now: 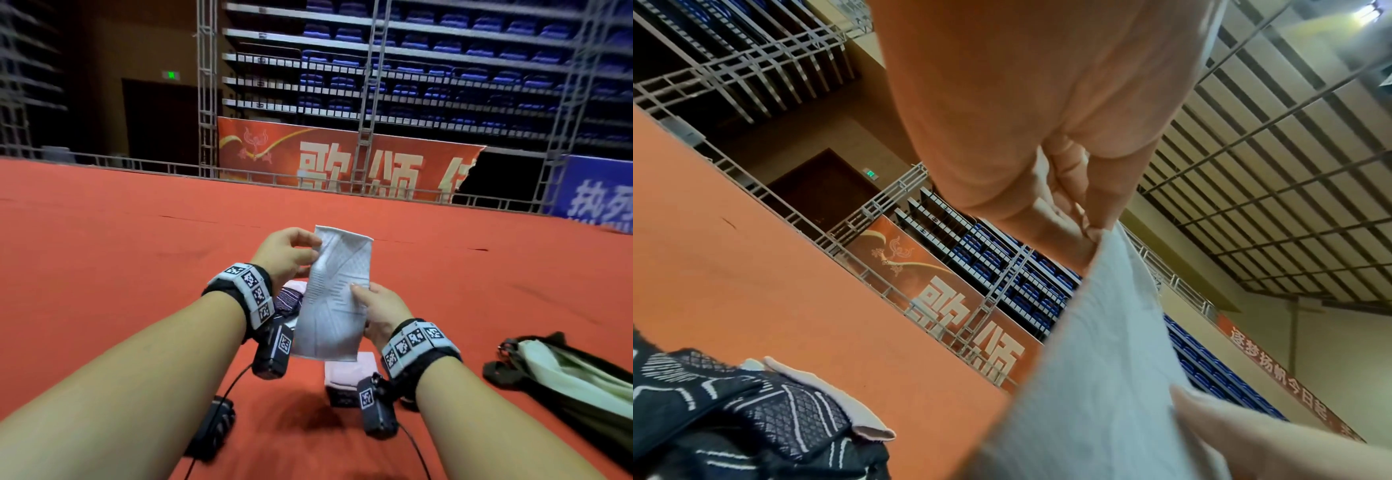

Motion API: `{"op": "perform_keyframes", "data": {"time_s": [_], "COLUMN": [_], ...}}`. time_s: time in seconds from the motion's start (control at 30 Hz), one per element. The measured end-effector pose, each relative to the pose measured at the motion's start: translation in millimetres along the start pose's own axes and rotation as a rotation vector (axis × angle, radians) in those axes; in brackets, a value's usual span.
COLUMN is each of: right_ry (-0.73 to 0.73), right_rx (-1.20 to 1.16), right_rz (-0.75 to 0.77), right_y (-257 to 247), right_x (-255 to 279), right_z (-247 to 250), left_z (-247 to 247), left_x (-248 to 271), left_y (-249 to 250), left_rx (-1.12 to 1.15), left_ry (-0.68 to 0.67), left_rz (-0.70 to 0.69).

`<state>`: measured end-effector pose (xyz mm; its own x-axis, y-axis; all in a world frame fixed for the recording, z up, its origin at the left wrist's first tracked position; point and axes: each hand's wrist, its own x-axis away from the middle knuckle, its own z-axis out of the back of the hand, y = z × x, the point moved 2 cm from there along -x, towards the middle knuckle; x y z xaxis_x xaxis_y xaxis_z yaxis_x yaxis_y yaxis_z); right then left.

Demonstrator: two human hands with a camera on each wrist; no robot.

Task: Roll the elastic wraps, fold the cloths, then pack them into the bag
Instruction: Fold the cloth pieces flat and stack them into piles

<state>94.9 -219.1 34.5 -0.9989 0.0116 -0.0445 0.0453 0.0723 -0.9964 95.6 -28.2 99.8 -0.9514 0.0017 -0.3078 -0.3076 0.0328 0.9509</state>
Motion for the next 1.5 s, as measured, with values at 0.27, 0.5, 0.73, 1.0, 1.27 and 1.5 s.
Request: {"op": "perform_keyframes", "data": {"time_s": [0.27,0.5,0.73,1.0,1.27,1.5], "right_ry": [0.027,0.014,-0.106,-0.32,-0.377,-0.537], "right_rx": [0.054,0.133,0.504,1.098,0.751,0.63], "right_rz": [0.068,0.019,-0.042,-0.251,-0.316,-0.389], "right_y": [4,19,37,118,144,149], "right_x": [17,32,35,53,65,69], "right_z": [-2,-19,-26,-4,18,28], "left_z": [20,37,48,34,25,24], "left_x": [56,84,91,120,123,121], "left_y": [-5,-39,-60,-128,-160,-154], "left_rx": [0.038,-0.217,-0.259,-1.099,-1.478,-1.466], "left_ry": [-0.157,-0.259,-0.237,-0.44,-0.758,-0.848], "left_rz": [0.2,0.243,0.227,0.195,0.198,0.174]}}
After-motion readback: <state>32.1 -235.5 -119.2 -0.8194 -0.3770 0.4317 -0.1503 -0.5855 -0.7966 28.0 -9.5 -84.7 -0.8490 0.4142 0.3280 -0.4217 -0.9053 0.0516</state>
